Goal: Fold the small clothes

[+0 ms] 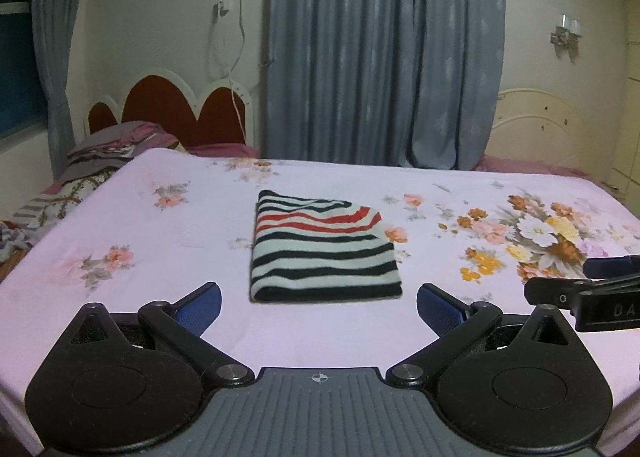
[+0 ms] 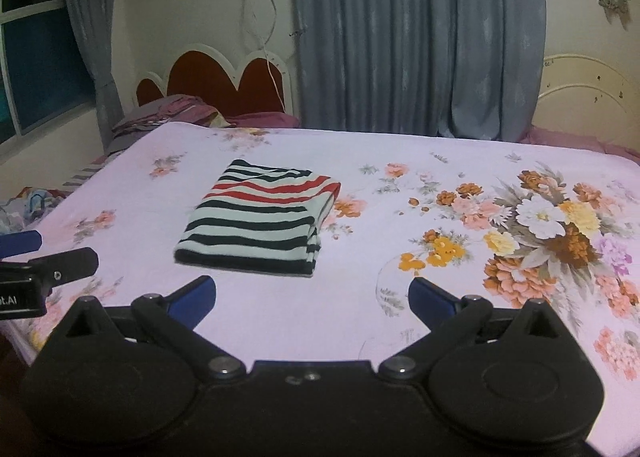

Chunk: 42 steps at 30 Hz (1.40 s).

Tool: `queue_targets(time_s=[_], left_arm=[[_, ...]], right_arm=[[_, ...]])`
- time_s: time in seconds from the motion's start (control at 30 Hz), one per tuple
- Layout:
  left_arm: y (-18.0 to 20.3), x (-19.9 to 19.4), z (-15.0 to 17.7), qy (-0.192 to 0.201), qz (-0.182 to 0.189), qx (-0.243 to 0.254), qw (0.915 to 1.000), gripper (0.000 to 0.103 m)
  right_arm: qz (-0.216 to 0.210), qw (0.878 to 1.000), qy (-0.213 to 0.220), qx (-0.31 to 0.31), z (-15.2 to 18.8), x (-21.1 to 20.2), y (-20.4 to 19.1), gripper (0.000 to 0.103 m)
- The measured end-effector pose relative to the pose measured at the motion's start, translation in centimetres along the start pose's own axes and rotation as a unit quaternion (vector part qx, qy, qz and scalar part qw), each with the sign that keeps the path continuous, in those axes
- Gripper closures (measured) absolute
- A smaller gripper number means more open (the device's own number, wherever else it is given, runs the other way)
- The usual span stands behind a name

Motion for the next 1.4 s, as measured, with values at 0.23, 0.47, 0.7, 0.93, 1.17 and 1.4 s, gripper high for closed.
queue_targets(time_s=[0.23, 0.47, 0.7, 0.93, 1.17, 1.4], left_arm=[[0.4, -2.5, 2.2, -0.001, 0.004, -0.002, 1.0000, 0.000], [0.3, -3.3, 2.9, -0.002, 0.003, -0.001, 1.0000, 0.000], [0.4, -3.9, 2.5, 0.008, 0.008, 0.004, 0.9999, 0.000], [0.6, -3.7, 2.1, 0.008, 0.013, 0.005, 0.9999, 0.000], [0.6, -3.3, 1.9, 0.008, 0.015, 0.004, 0.9999, 0.000], [0.7, -3.3, 1.9, 0.007, 0.014, 0.003, 0.9999, 0.000]], right_arm=[[0.000, 1.000, 0.008, -0.001, 1.4, -2.2, -0.2, 0.001], [0.003, 1.000, 0.015, 0.002, 2.1, -3.2, -0.3, 0.001], [0.004, 1.000, 0.015, 0.002, 2.3, -3.4, -0.5, 0.001], [0.012, 1.000, 0.016, 0.003, 2.4, -3.6, -0.4, 0.001], [0.018, 1.000, 0.013, 0.003, 2.4, -3.6, -0.5, 0.001], [0.018, 1.000, 0.013, 0.003, 2.4, -3.6, -0.5, 0.001]])
Point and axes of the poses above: each gripper's, at about its wrist camera, not at the fingertips, and x roughly the way its jaws point, y to its right, z to its underside, the point moved 3 cm from there along x, roughly the way its jaws point, and after that the axes turned 9 degrees about -y, right-handed, at the moved point
